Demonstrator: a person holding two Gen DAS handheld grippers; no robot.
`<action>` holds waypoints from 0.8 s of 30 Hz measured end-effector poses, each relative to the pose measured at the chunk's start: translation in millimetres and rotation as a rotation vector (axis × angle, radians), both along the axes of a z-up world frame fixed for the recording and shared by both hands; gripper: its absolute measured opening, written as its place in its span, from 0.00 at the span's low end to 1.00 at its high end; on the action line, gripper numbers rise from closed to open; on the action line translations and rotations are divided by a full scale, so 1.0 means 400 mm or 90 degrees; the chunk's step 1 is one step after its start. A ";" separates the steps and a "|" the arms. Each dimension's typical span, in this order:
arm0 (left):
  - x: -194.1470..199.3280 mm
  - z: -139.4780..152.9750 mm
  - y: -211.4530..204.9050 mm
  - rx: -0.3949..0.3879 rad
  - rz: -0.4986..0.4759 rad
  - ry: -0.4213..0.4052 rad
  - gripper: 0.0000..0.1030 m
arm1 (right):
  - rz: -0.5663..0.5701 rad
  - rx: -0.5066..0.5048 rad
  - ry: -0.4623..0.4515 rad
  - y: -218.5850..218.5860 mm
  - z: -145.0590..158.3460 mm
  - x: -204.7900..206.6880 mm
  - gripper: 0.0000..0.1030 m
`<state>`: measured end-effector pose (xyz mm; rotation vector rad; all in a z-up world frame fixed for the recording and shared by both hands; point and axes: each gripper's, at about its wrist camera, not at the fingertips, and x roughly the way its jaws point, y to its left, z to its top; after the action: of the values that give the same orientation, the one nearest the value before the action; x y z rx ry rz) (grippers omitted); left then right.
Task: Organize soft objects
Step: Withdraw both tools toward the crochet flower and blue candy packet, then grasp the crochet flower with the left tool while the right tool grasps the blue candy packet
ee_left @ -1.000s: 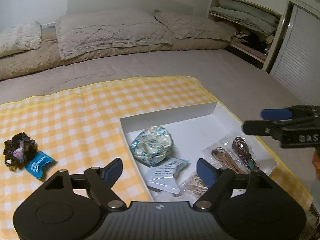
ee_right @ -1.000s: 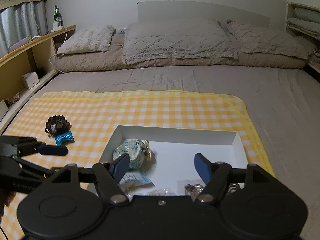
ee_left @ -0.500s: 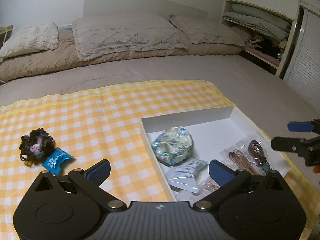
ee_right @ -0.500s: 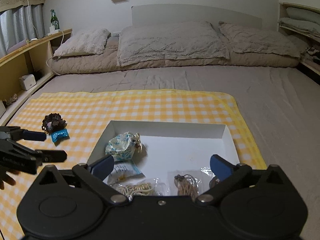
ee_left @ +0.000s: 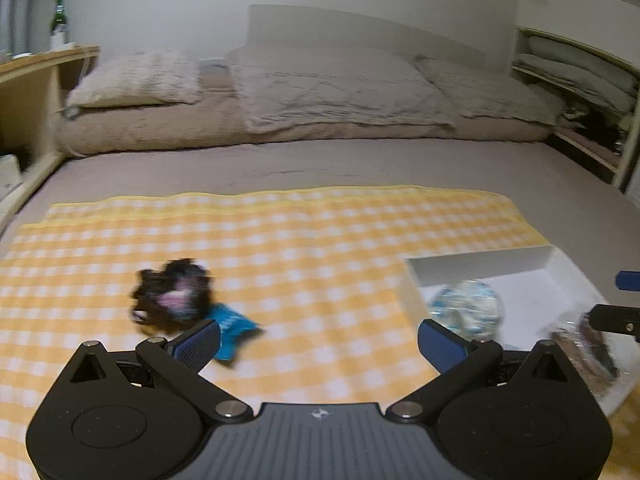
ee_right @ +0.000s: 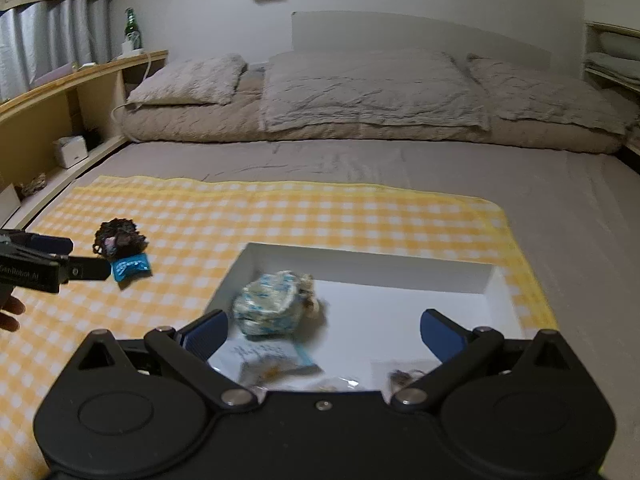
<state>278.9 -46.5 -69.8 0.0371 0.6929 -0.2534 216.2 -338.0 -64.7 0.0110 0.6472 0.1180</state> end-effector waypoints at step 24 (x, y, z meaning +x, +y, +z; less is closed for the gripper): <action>0.173 -0.097 0.229 0.040 0.113 0.032 1.00 | 0.168 -0.026 0.005 0.373 -0.079 0.237 1.00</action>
<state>348.0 45.3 -108.6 0.0289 0.7499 -0.0622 311.2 -189.0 -96.1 -0.1133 0.6570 0.3597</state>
